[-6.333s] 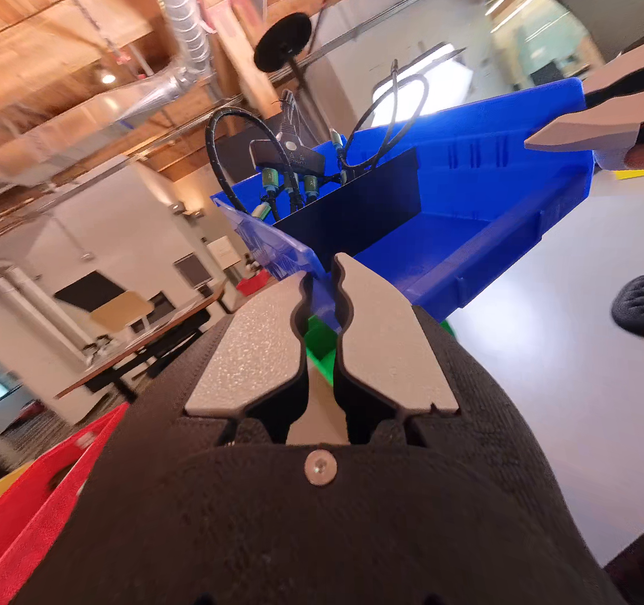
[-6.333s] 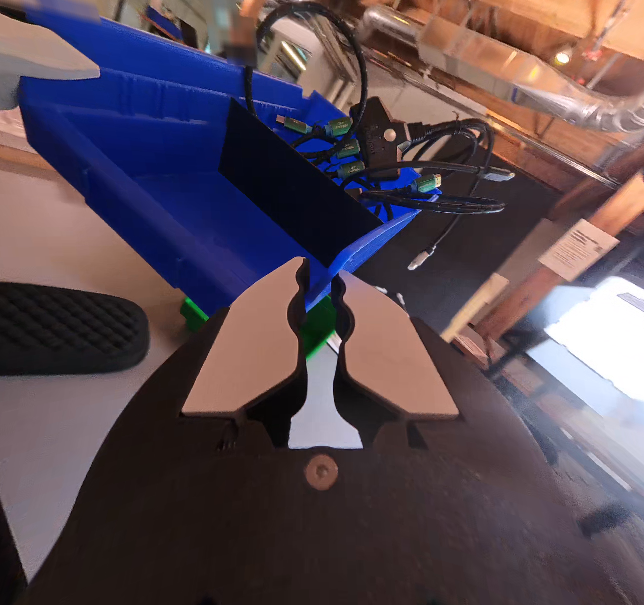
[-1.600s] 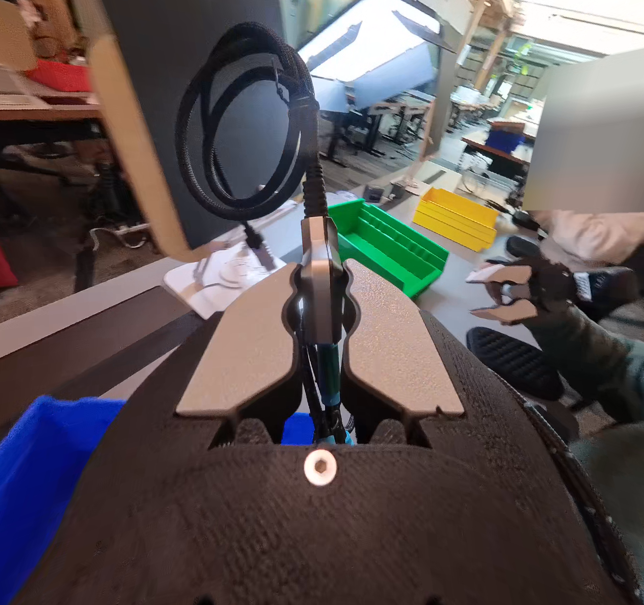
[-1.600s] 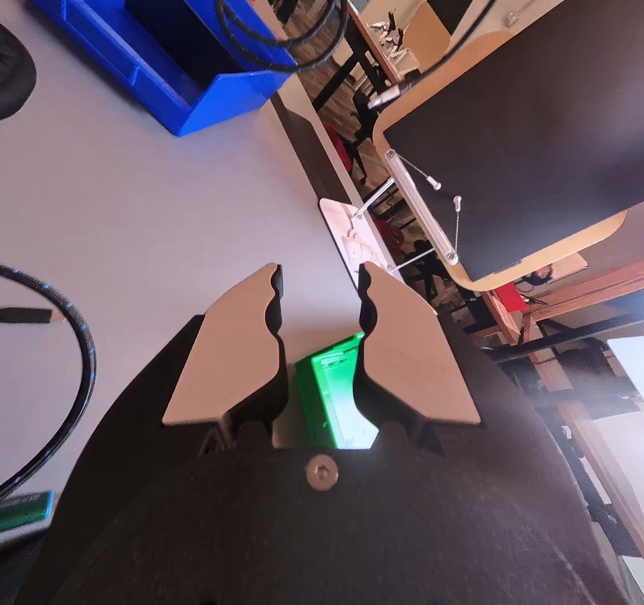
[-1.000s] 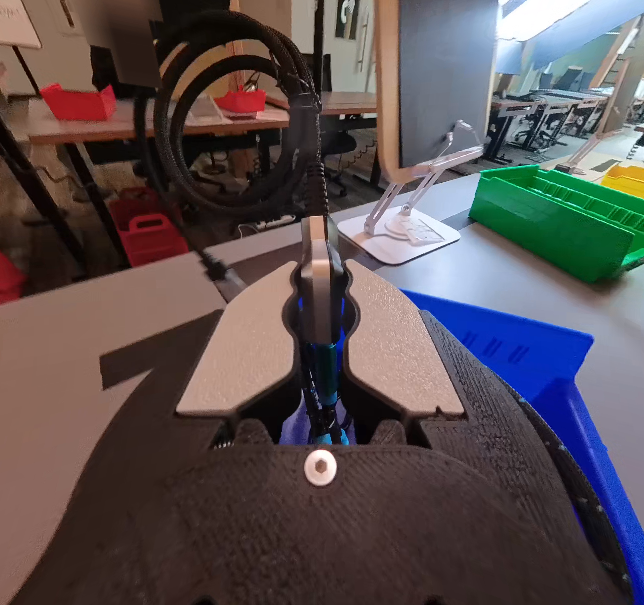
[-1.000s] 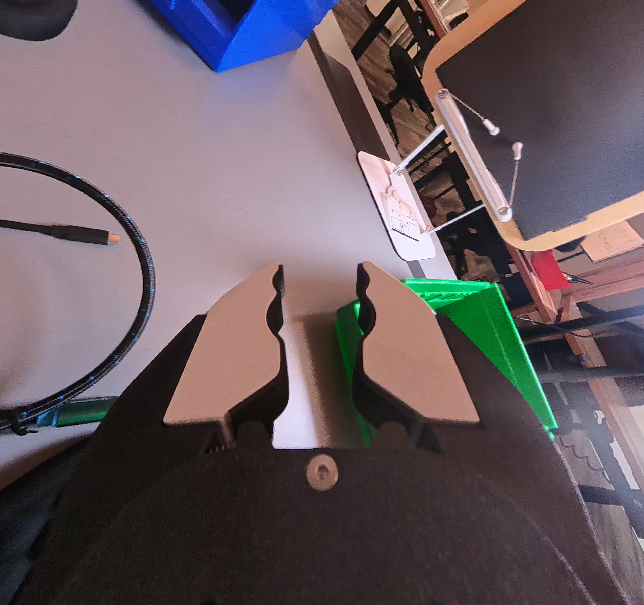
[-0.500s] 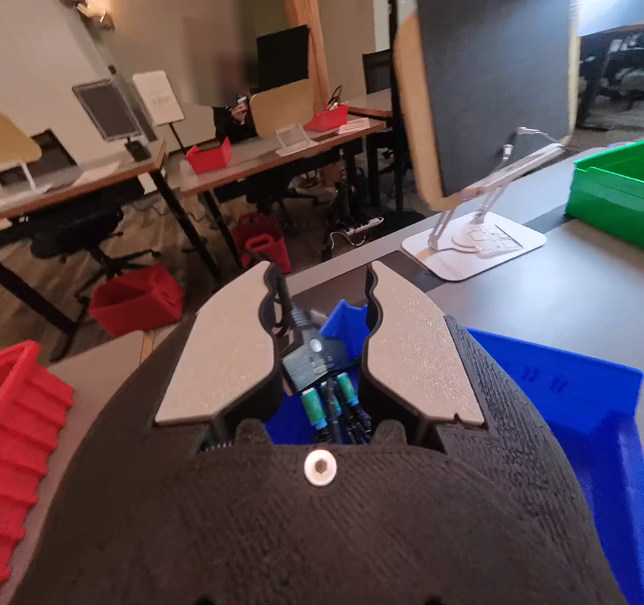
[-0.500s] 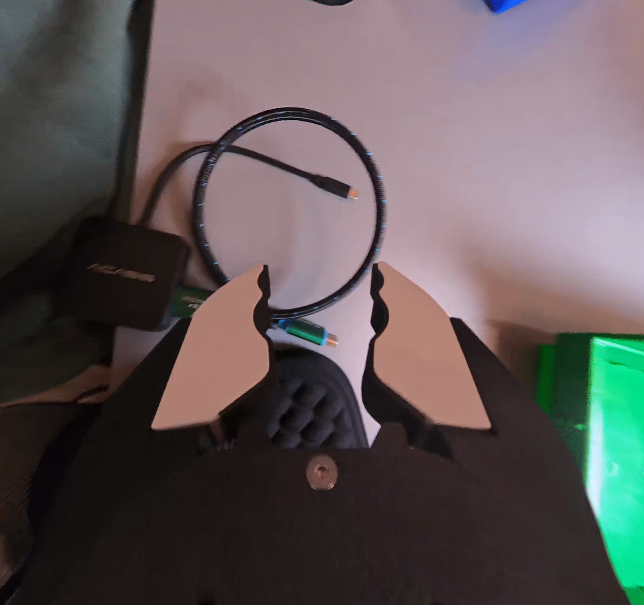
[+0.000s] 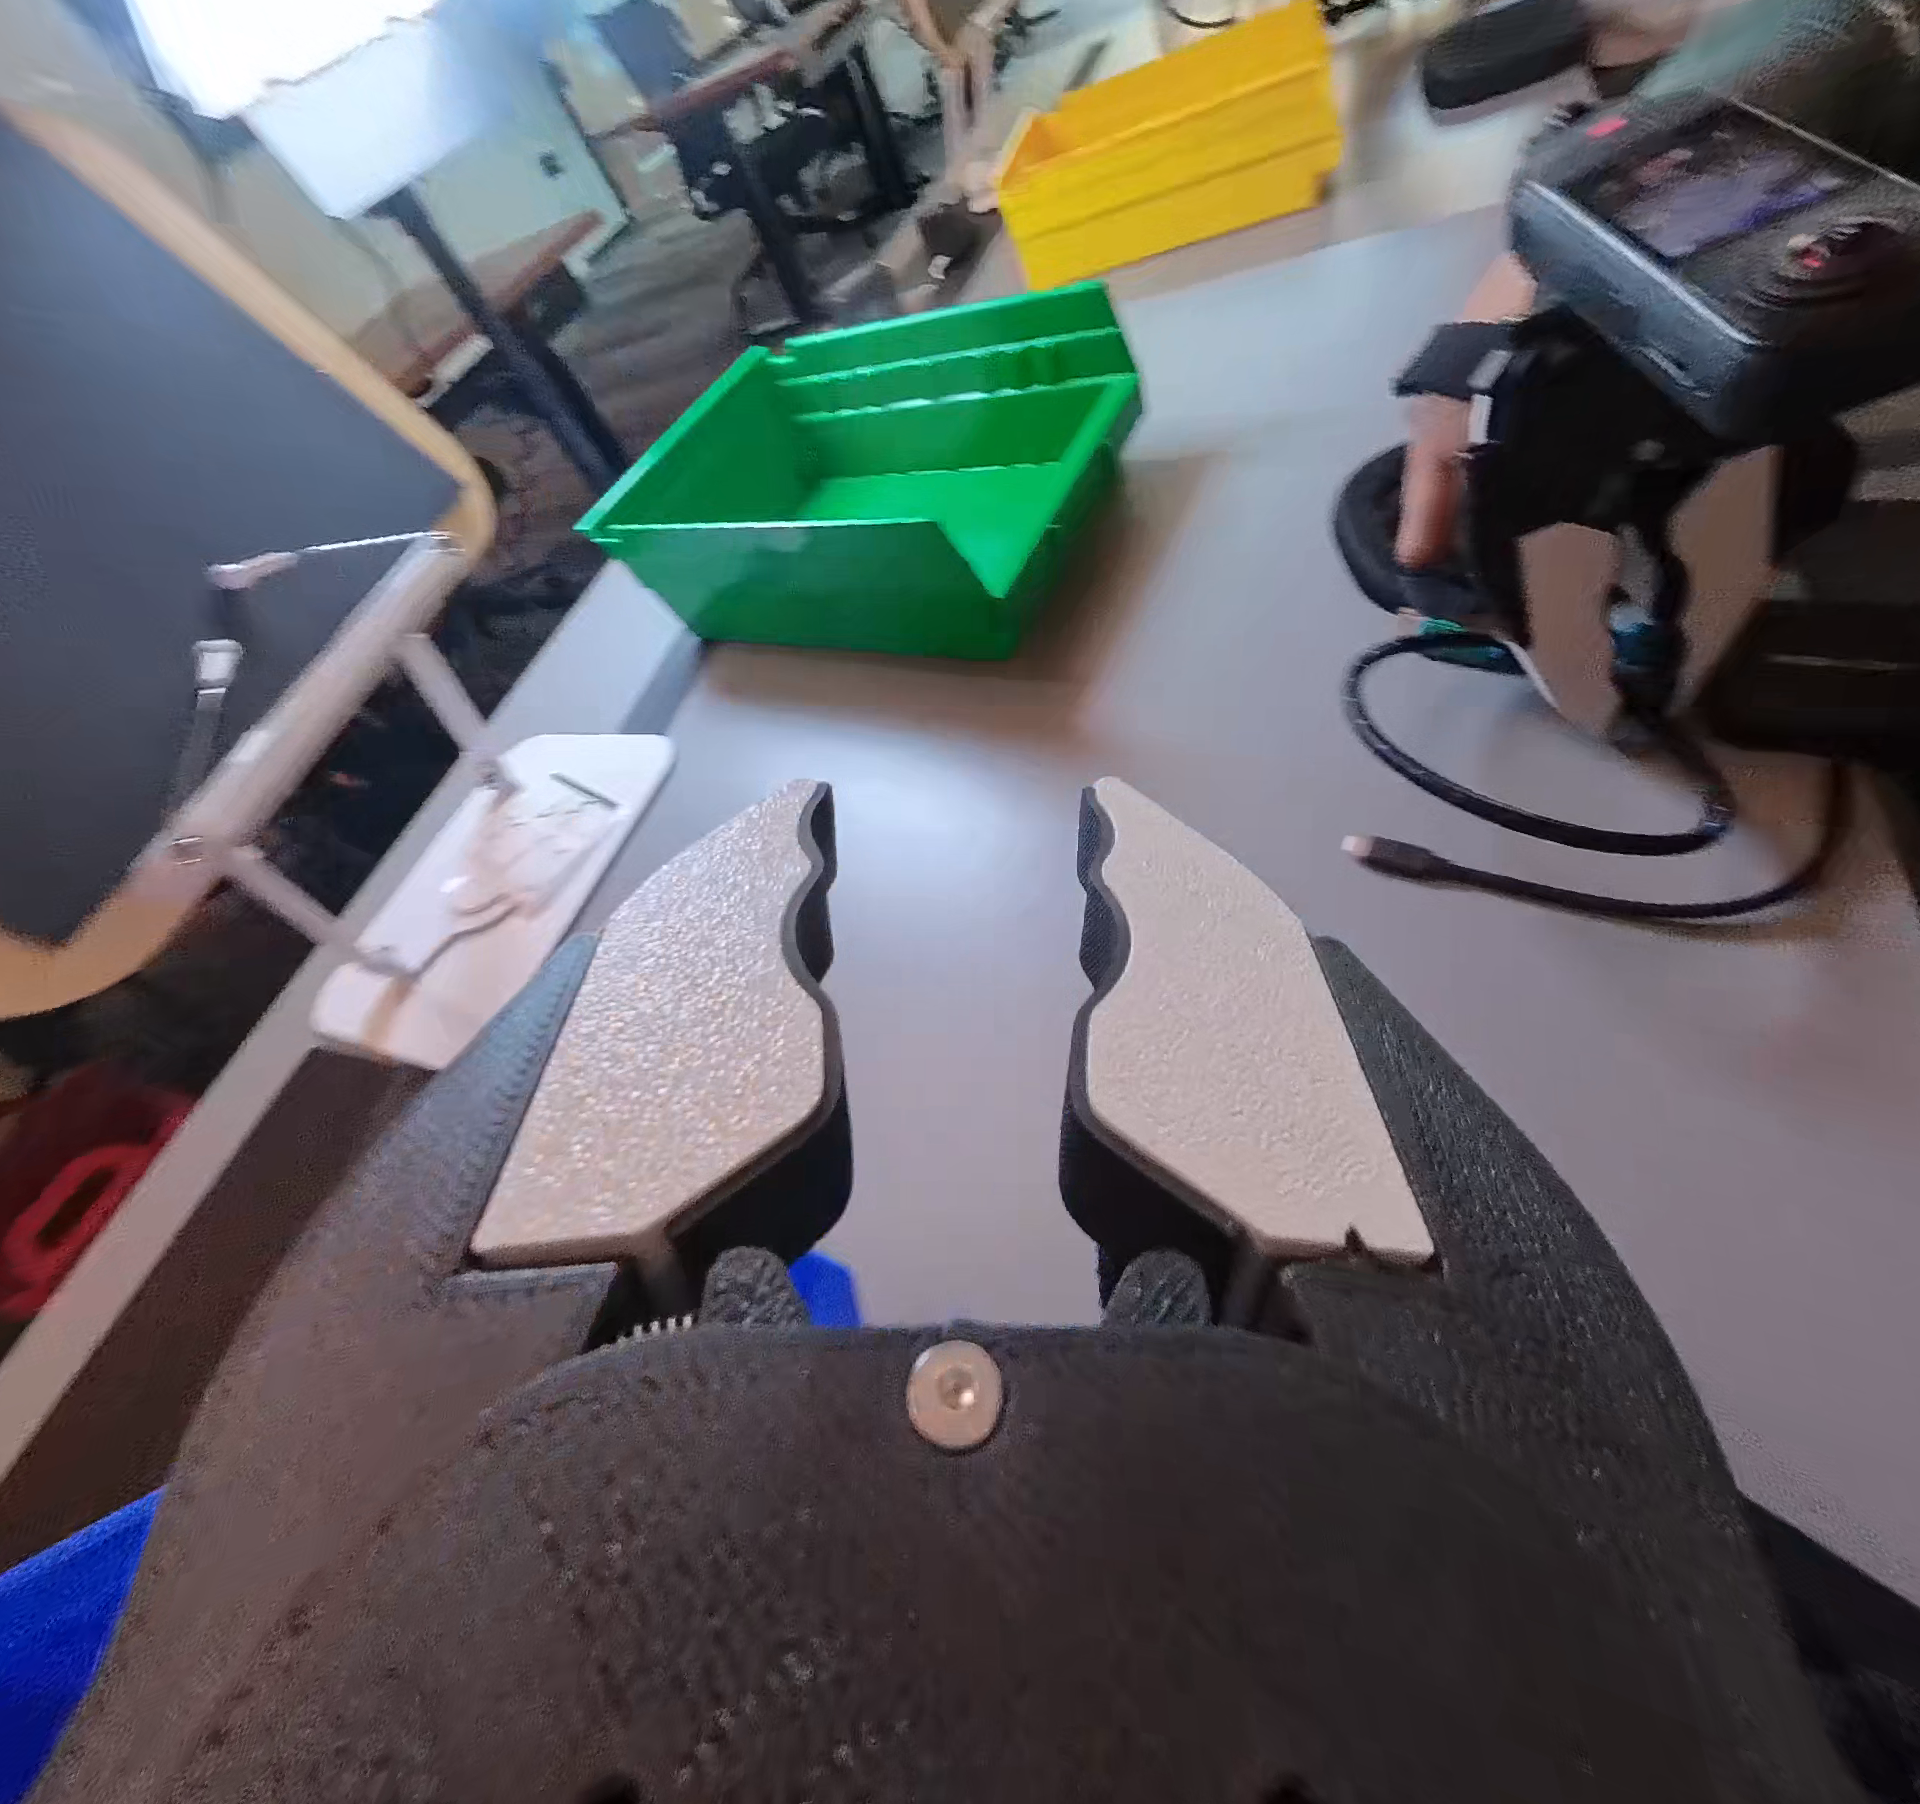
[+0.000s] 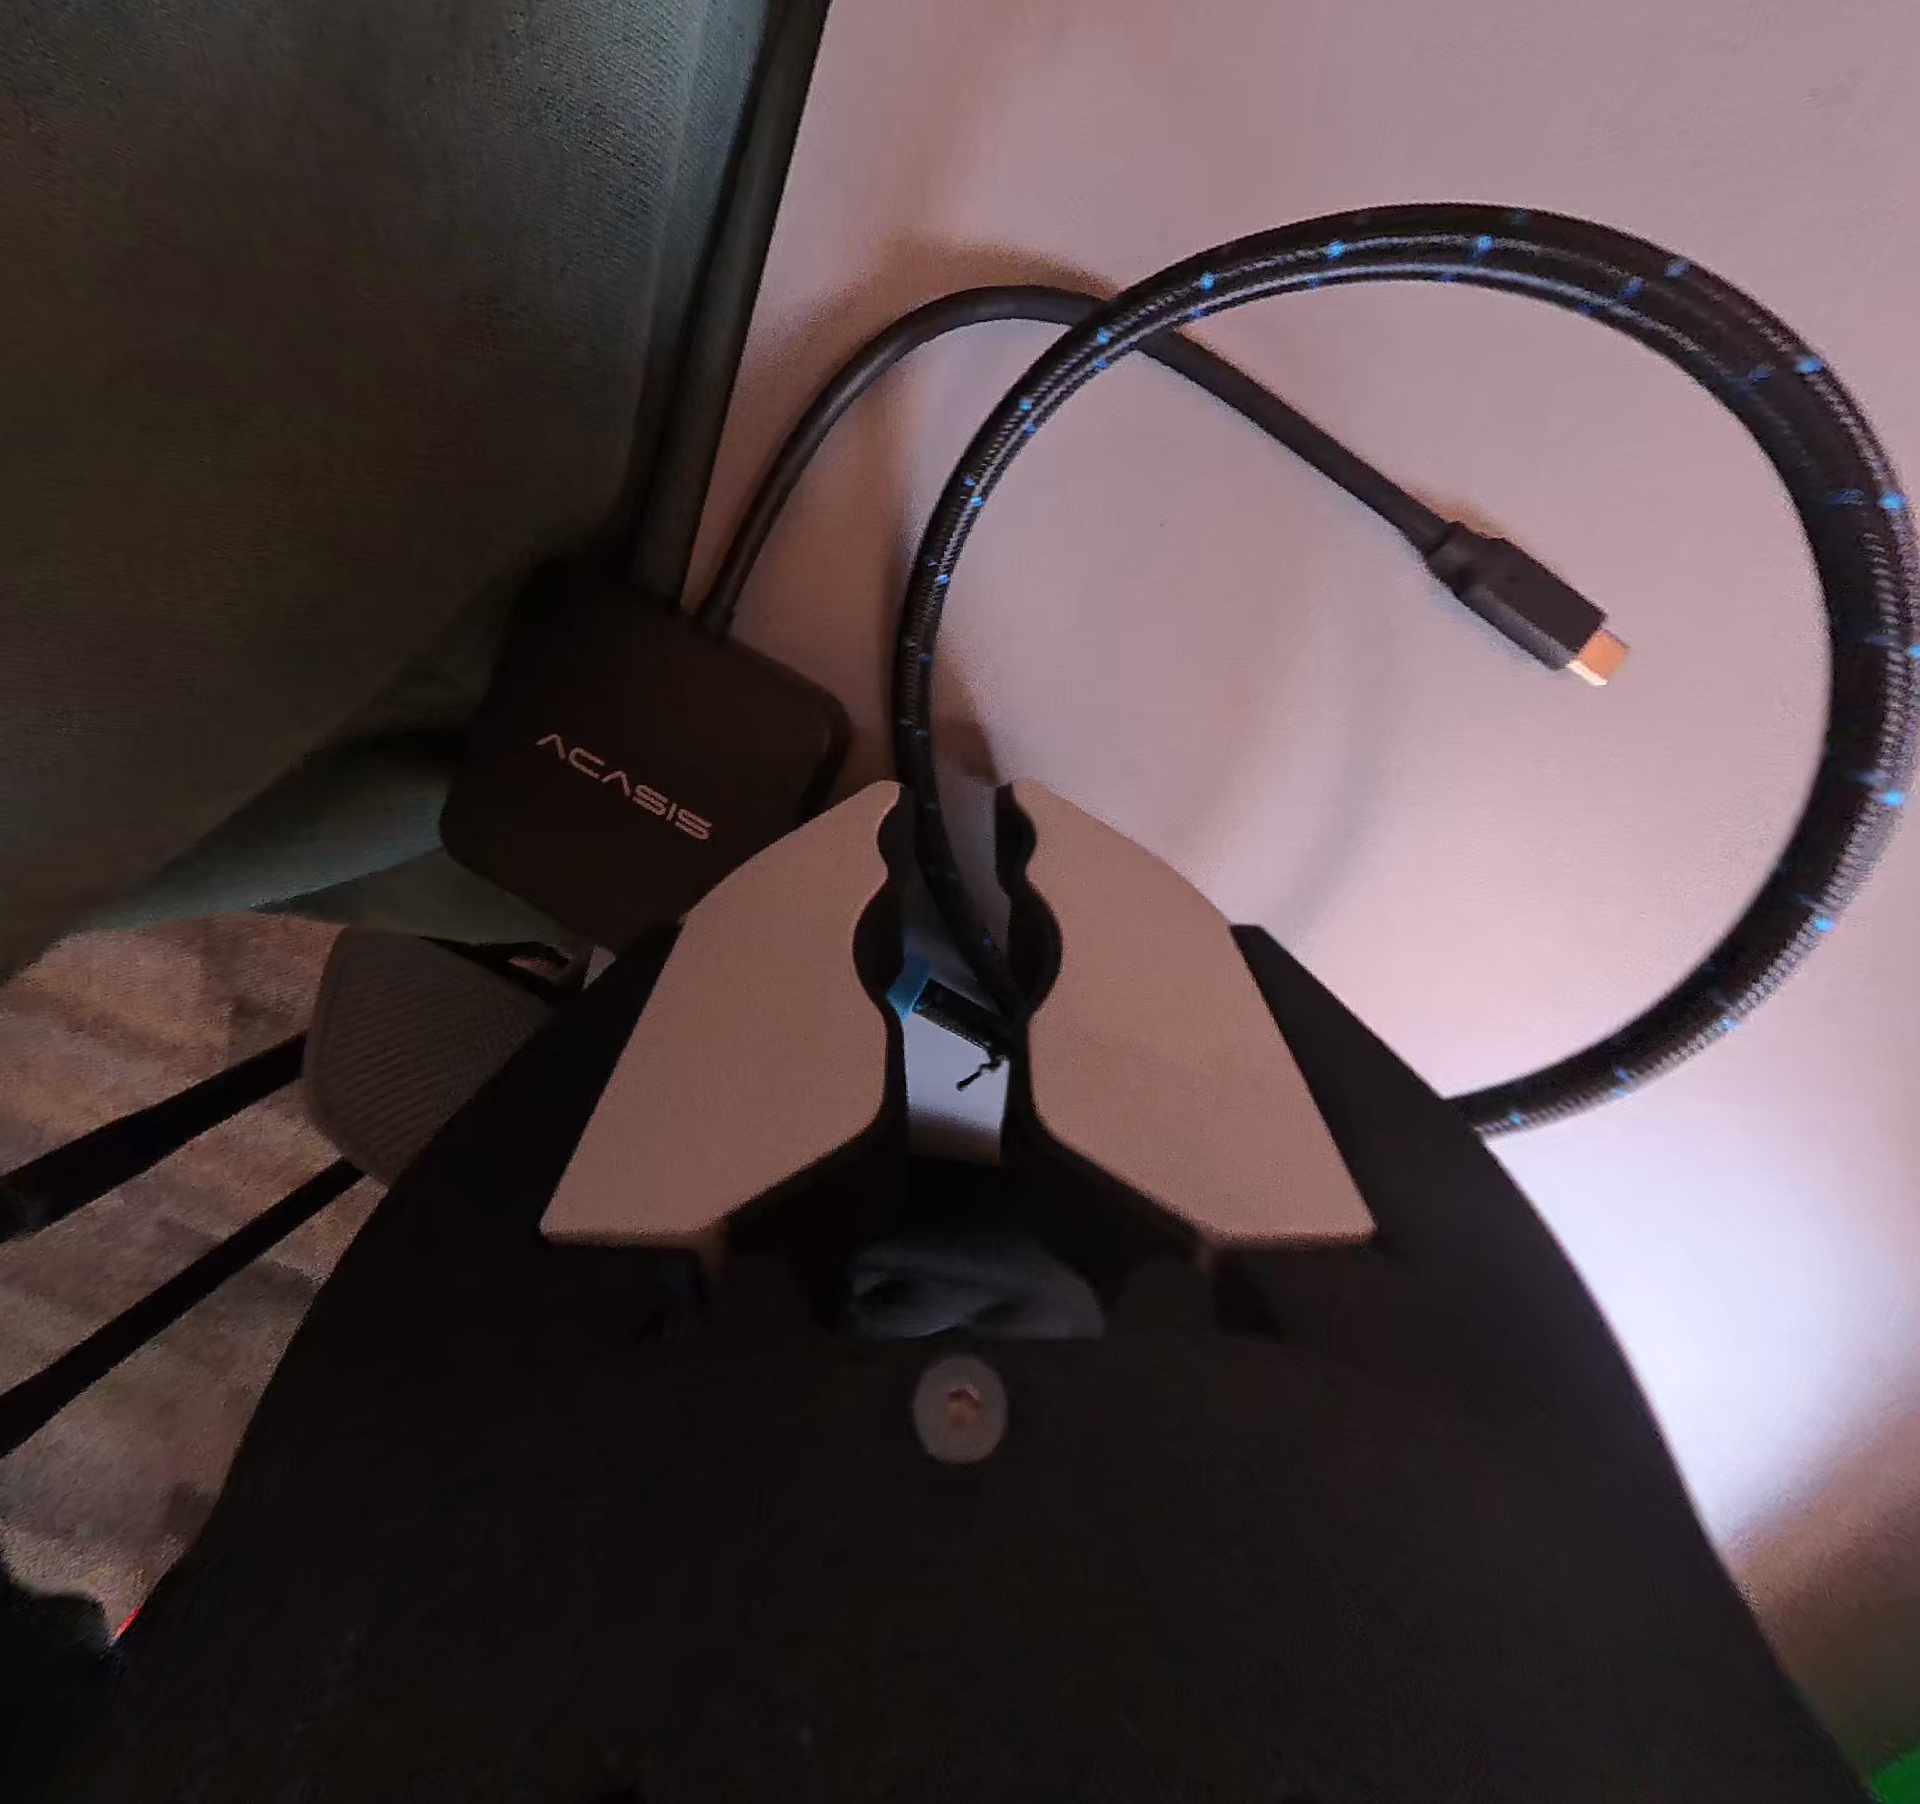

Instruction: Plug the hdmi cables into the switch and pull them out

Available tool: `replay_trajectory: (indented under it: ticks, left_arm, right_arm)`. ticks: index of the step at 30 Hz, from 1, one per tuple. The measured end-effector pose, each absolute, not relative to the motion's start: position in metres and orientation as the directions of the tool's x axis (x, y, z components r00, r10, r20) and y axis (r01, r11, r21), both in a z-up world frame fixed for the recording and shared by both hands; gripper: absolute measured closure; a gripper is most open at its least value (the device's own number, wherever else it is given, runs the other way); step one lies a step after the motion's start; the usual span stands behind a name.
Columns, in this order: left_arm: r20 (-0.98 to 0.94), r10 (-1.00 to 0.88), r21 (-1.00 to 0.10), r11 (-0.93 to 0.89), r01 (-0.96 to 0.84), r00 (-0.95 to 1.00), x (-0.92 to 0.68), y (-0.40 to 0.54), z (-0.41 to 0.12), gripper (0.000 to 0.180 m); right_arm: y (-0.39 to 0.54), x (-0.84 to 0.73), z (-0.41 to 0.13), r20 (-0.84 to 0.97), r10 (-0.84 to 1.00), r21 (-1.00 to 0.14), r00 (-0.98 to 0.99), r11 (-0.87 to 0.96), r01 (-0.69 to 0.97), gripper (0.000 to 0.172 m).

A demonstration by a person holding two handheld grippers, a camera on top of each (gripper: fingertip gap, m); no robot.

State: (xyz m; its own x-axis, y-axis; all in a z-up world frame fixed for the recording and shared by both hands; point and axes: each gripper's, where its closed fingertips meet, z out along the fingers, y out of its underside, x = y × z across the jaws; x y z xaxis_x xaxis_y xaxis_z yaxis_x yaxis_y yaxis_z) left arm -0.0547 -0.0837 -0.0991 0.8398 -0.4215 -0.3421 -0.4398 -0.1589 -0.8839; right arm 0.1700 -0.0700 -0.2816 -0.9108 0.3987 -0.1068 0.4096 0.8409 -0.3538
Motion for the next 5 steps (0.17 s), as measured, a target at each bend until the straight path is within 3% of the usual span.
replay_trajectory:
  ticks: [1, 5]
  left_arm:
    - [-0.329, -0.465, -0.878, -0.169, -0.447, 0.822, -0.04, -0.083, -0.112, 0.135]
    - [-0.292, -0.605, -0.855, -0.182, -0.486, 0.741, 0.005, -0.085, -0.151, 0.137]
  right_arm:
    - [-0.071, 0.171, -0.282, -0.125, 0.394, -0.347, -0.911, 0.843, 0.412, 0.165]
    - [-0.065, 0.164, -0.281, -0.083, 0.395, -0.339, -0.915, 0.852, 0.399, 0.172]
